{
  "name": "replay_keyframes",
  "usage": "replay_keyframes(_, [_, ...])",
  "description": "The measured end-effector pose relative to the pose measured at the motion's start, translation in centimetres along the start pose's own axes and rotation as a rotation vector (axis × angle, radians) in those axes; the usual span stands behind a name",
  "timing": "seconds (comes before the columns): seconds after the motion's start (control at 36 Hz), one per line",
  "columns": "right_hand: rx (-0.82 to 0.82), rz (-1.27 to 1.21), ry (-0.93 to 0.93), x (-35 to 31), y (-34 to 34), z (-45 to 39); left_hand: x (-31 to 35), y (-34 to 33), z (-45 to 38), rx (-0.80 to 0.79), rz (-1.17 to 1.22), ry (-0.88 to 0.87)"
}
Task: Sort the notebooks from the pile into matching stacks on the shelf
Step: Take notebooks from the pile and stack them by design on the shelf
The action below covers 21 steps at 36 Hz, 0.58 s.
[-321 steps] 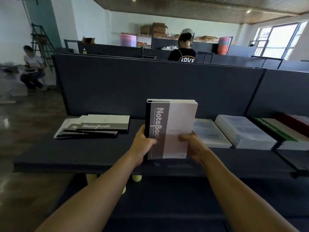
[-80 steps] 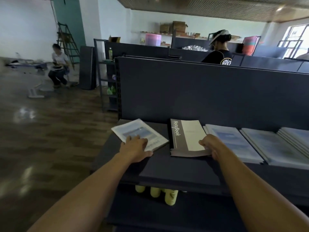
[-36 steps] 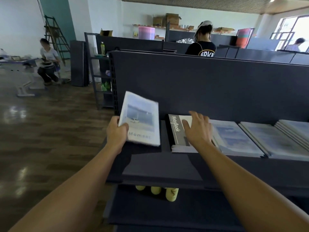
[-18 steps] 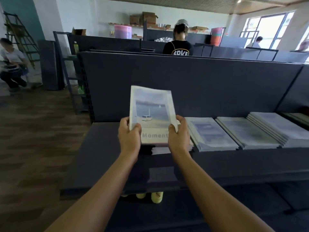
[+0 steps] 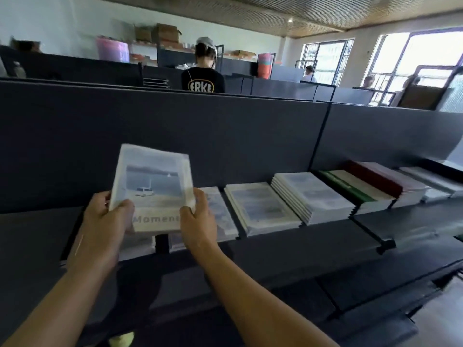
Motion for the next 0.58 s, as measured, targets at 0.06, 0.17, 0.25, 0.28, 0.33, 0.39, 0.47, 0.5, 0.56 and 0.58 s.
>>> replay_keyframes(0.06, [-0.044, 0.045, 0.015, 0.3, 0.4, -0.1, 0.0, -0.2, 0.3, 0.016, 0.018, -0.017])
replay_keyframes(0.17, [-0.06, 0.136, 0.1, -0.5, -0.3, 0.0, 0.9, 0.7, 0.9, 0.072, 0.04, -0.051])
replay_keyframes(0.25, [-0.043, 0.168, 0.174, -1.9, -1.6, 0.1, 1.5, 2.9, 0.7, 0.109, 0.027, -0.067])
replay_keyframes(0.28, [-0.048, 0.169, 0.19, -2.5, -2.3, 0.3, 1.8, 3.8, 0.5, 0.127, 0.023, -0.072])
replay_keyframes(0.33, [-0.074, 0.176, 0.224, -3.9, -3.7, 0.7, 2.6, 5.6, 0.3, 0.158, 0.018, -0.093])
replay_keyframes(0.39, [-0.11, 0.172, 0.267, -5.4, -5.0, 1.2, 3.5, 7.5, 0.0, 0.185, 0.0, -0.123])
replay_keyframes(0.47, [-0.136, 0.169, 0.345, -7.5, -6.7, 1.9, 4.5, 10.1, -0.6, 0.182, -0.02, -0.154])
replay_keyframes(0.5, [-0.139, 0.181, 0.373, -8.1, -7.5, 2.2, 4.6, 11.2, -0.9, 0.189, -0.024, -0.151])
replay_keyframes(0.56, [-0.149, 0.216, 0.431, -9.4, -9.3, 2.8, 4.7, 13.4, -1.6, 0.22, -0.01, -0.131])
replay_keyframes(0.58, [-0.155, 0.237, 0.46, -10.0, -10.3, 3.1, 4.6, 14.5, -2.0, 0.234, 0.004, -0.121])
Point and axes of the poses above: each hand's wrist, its own z-axis away from the middle knuckle, its own y-axis out of the back of the hand, x = y × z, the point moved 3 cm from there along -z, towards the middle knuckle, and after that the axes turned 15 degrees about z, right-handed, at the moved point
